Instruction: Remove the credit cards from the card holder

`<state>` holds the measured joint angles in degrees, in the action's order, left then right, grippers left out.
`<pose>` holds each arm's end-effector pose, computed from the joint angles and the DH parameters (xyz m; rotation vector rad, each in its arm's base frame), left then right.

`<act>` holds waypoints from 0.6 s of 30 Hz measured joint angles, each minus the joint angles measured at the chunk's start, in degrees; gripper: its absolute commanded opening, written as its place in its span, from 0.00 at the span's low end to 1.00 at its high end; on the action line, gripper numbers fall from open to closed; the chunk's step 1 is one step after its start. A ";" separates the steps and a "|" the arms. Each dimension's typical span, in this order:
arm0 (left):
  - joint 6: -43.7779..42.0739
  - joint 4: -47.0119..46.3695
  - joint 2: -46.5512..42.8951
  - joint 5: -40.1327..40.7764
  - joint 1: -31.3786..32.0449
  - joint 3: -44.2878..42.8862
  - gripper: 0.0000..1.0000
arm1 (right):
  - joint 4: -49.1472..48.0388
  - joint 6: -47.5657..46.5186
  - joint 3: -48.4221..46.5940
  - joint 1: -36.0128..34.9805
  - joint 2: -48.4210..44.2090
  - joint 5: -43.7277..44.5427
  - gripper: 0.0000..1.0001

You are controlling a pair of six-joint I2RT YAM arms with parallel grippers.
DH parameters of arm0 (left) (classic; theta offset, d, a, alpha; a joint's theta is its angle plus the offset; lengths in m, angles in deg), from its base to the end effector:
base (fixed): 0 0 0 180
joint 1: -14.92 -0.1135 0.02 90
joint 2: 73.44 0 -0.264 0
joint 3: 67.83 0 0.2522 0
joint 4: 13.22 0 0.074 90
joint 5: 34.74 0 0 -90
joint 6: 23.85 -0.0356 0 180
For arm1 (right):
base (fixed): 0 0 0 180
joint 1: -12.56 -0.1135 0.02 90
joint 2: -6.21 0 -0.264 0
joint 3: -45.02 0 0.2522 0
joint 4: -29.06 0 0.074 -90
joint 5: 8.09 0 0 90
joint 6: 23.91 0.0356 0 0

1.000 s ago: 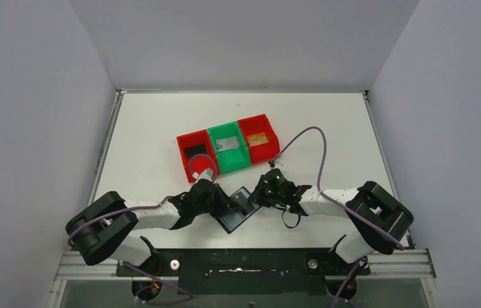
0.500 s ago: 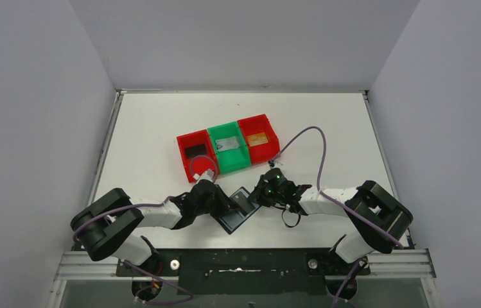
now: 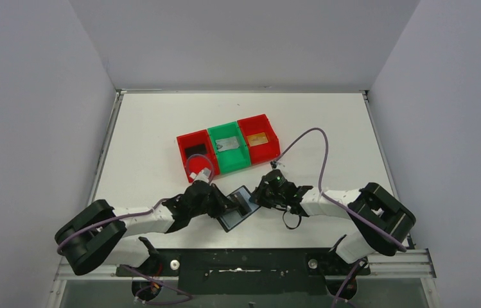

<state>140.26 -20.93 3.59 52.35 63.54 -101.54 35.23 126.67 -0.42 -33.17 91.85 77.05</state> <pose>0.1529 -0.1762 0.1339 -0.5169 2.4326 -1.1517 0.1850 0.1941 0.1347 0.2928 2.5891 0.9008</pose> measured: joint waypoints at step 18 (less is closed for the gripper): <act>-8.57 8.44 -3.91 -5.14 -4.85 -1.86 0.00 | 4.50 -1.53 3.30 -0.04 -7.82 1.36 0.29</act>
<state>131.69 -12.49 -0.32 47.21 58.69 -103.39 39.73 125.14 2.88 -33.22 84.03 78.40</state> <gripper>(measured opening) 0.007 0.242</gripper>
